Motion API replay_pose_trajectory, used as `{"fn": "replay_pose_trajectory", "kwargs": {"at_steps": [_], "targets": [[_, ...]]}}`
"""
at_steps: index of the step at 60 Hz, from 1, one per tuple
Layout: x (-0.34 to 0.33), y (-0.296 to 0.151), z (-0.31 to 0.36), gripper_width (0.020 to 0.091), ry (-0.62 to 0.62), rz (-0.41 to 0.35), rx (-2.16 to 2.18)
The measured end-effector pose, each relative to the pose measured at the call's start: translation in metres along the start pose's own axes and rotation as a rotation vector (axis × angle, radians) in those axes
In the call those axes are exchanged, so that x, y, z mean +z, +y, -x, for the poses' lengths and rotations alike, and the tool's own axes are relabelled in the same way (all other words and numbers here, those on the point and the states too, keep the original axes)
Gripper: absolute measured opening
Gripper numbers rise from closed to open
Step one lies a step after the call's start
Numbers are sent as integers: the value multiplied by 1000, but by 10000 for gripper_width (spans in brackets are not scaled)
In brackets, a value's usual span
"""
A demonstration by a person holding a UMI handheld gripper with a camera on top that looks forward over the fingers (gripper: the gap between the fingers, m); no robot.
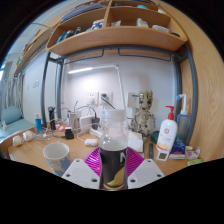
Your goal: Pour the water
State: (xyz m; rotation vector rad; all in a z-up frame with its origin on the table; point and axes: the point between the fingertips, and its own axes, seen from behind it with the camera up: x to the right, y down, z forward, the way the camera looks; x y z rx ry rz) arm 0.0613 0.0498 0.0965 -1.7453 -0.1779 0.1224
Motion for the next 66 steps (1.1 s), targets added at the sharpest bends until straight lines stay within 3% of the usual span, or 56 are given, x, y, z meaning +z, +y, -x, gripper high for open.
{"fn": "replay_pose_trajectory", "kwargs": {"at_steps": [21, 32, 39, 44, 66], "targets": [[1, 9, -9, 297, 43, -58, 36], [-2, 9, -13, 412, 68, -55, 64], [-11, 18, -16, 669, 102, 0, 90], [-26, 19, -10, 752, 97, 4, 118], [-152, 37, 31, 792, 210, 36, 116]]}}
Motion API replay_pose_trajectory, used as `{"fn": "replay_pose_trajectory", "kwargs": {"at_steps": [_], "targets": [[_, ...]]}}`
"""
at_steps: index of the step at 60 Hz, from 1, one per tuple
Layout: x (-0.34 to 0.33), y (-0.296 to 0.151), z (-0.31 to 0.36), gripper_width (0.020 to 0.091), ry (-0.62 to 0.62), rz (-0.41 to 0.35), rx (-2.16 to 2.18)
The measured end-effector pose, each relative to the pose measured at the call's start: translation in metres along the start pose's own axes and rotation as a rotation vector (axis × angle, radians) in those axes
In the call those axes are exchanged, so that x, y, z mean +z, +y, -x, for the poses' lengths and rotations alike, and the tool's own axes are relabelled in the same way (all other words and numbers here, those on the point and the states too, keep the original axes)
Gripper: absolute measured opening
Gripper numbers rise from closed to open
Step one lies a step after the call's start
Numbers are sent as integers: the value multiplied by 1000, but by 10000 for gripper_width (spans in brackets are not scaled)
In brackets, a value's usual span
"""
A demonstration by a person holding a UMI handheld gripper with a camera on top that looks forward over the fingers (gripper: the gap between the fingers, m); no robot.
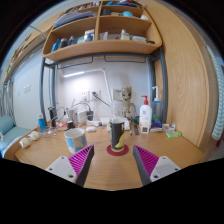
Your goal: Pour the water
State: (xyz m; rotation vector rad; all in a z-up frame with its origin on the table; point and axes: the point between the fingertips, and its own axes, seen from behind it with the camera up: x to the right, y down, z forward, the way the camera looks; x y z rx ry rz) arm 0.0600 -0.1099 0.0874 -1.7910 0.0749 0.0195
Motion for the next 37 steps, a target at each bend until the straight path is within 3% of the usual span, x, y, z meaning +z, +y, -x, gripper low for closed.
{"fn": "replay_pose_trajectory", "kwargs": {"at_steps": [17, 37], "targets": [[-55, -9, 29, 797, -42, -31, -24], [-68, -4, 42, 792, -47, -32, -13]]}}
